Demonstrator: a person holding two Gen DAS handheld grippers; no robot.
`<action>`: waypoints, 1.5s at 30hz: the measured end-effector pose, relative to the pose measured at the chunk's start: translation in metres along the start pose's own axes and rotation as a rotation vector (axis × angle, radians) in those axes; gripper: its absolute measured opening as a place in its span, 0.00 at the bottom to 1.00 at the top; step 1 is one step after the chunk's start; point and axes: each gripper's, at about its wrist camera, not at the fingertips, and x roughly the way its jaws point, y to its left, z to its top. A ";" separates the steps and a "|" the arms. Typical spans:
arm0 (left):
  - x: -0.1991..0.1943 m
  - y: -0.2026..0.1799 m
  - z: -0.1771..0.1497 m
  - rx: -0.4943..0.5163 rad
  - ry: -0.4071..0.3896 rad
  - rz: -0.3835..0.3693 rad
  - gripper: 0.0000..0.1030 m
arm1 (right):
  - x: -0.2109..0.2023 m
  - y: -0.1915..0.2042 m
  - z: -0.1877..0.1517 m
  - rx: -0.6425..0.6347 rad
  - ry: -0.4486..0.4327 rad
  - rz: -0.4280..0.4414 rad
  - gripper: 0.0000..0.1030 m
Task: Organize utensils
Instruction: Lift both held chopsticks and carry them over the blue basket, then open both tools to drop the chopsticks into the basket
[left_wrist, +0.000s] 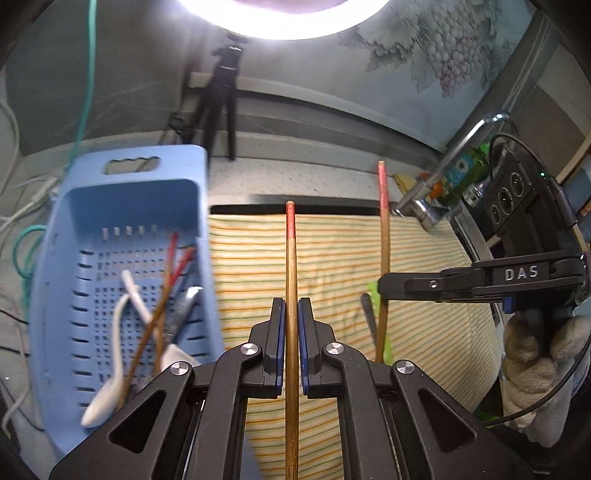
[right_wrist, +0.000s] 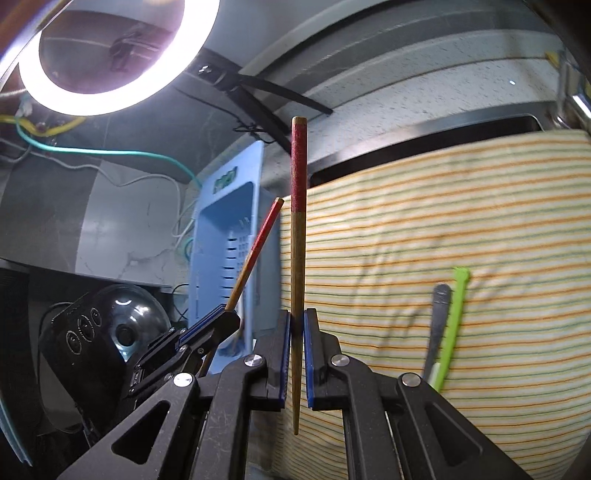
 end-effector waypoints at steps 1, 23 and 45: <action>-0.003 0.006 0.001 -0.012 -0.009 0.013 0.05 | 0.002 0.007 0.002 -0.010 0.000 0.006 0.06; -0.022 0.123 -0.004 -0.210 -0.059 0.173 0.05 | 0.102 0.102 0.018 -0.148 0.079 -0.028 0.06; -0.017 0.137 0.002 -0.234 -0.052 0.221 0.15 | 0.116 0.114 0.023 -0.222 0.098 -0.089 0.13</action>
